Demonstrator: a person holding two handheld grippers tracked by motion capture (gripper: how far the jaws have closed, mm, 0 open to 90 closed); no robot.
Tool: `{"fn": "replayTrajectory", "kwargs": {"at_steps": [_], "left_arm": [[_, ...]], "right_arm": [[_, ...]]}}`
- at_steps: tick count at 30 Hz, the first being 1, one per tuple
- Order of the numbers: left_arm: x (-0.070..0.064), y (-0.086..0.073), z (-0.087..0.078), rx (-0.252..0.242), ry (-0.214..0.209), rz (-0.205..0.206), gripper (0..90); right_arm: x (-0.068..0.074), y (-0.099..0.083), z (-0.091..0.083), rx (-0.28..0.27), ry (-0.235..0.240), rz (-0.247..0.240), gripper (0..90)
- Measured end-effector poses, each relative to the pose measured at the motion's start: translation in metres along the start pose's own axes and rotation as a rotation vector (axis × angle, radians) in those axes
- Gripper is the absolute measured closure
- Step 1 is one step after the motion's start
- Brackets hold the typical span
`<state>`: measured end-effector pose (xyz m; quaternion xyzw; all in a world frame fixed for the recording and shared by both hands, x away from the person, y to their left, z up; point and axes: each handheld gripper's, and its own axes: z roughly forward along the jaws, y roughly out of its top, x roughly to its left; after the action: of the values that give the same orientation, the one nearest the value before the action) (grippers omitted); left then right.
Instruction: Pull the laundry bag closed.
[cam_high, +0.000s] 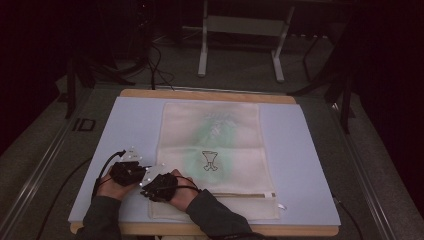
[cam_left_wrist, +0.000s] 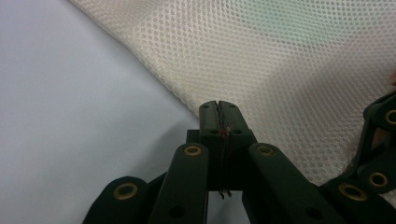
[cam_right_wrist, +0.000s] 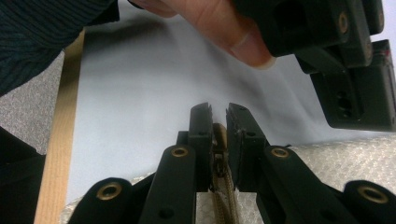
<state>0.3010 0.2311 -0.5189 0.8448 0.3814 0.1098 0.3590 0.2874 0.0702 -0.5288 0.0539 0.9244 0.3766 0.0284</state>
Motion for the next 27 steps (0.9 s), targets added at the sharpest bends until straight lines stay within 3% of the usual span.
{"fn": "replayTrajectory", "kwargs": {"at_steps": [13,27], "left_arm": [[0.001,0.000,0.000,0.003,-0.004,0.005,89.0],[0.000,-0.001,0.000,0.007,-0.018,0.013,88.5]], "right_arm": [[-0.001,-0.002,-0.011,-0.044,0.016,0.021,81.0],[-0.002,-0.017,-0.030,-0.034,0.000,0.009,80.9]]}}
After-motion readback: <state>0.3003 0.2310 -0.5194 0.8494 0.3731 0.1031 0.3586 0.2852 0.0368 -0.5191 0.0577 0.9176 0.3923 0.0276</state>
